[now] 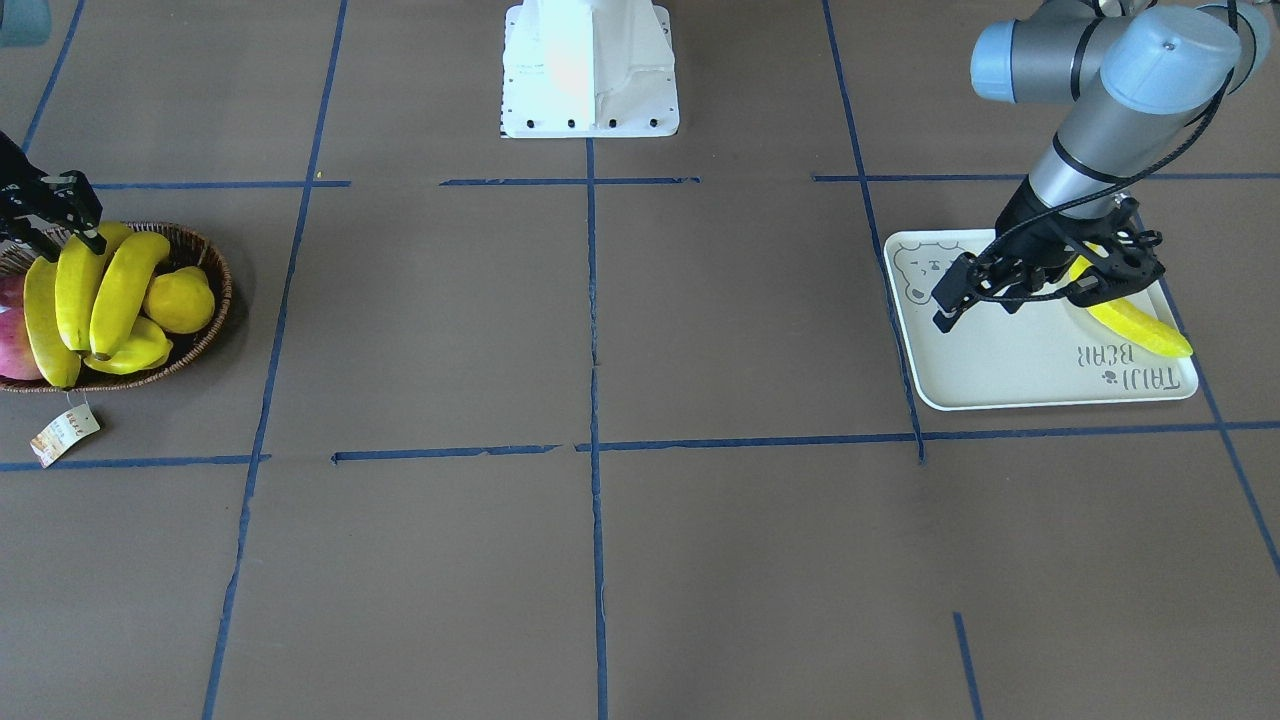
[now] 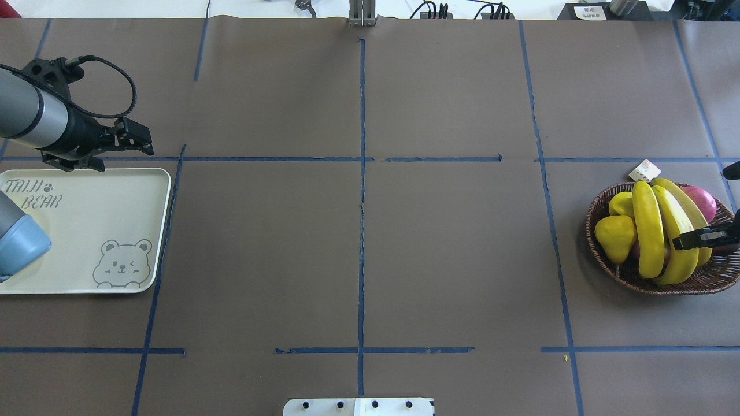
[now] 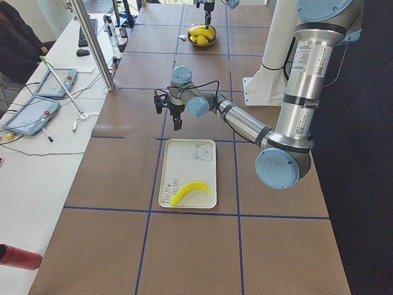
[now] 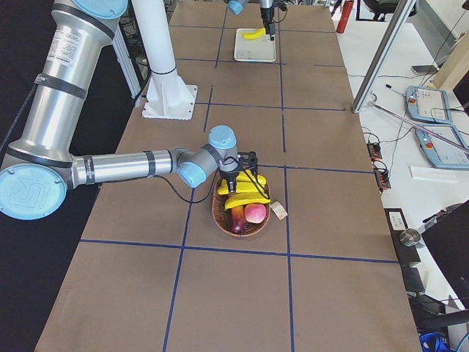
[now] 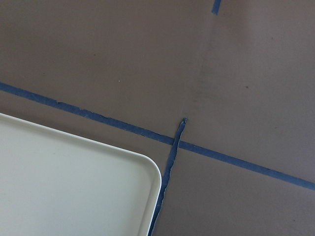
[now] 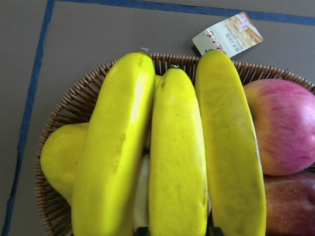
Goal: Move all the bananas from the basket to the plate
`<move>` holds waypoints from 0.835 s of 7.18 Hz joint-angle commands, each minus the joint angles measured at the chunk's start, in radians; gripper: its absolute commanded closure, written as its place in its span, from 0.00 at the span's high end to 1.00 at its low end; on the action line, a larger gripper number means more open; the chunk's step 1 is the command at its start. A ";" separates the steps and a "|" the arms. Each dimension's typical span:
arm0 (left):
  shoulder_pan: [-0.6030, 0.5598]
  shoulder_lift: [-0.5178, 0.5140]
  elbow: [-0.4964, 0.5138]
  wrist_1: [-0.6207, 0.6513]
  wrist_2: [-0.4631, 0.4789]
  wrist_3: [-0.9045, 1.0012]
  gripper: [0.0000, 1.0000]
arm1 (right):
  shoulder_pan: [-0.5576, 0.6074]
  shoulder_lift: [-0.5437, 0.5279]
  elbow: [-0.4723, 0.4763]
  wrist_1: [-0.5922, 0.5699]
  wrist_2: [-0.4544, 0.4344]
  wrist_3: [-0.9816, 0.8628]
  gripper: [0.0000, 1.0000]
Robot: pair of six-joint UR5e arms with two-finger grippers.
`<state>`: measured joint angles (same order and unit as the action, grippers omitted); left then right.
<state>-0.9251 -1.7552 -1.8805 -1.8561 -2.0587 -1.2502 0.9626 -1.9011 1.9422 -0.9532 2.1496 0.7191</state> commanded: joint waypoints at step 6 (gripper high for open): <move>0.002 -0.001 -0.005 0.000 -0.001 -0.001 0.99 | 0.182 -0.035 0.062 0.007 0.116 -0.036 0.00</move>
<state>-0.9239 -1.7552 -1.8846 -1.8555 -2.0599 -1.2515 1.0625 -1.9150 1.9730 -0.9464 2.2082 0.7018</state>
